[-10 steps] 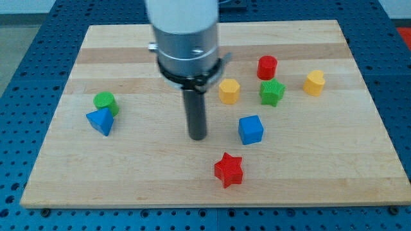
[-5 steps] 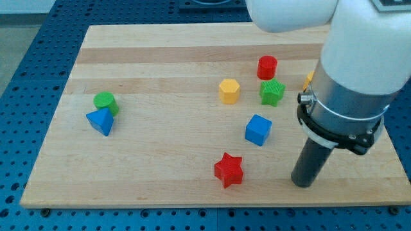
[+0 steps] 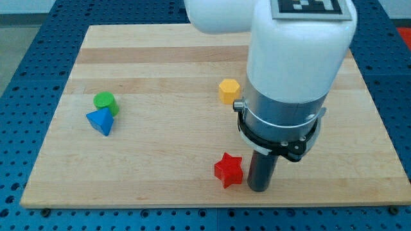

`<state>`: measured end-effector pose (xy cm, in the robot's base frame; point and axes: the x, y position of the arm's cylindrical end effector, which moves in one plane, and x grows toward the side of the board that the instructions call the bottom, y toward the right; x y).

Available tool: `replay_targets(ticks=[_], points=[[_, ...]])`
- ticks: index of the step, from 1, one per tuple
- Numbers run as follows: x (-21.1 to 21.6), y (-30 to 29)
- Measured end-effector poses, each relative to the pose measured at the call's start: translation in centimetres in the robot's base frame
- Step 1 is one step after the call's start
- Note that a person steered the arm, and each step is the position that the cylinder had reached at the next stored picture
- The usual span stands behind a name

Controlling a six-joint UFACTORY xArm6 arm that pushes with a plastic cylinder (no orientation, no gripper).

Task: Move the red star left a bit

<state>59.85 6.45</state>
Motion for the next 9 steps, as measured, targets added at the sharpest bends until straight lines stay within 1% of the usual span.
replay_targets(ticks=[2,3,4,5,7,9], points=[[-0.2,-1.6],[-1.3,-1.6],[-2.0,-3.6],[-2.0,-5.1],[-2.0,-5.7],[-0.5,-6.0]])
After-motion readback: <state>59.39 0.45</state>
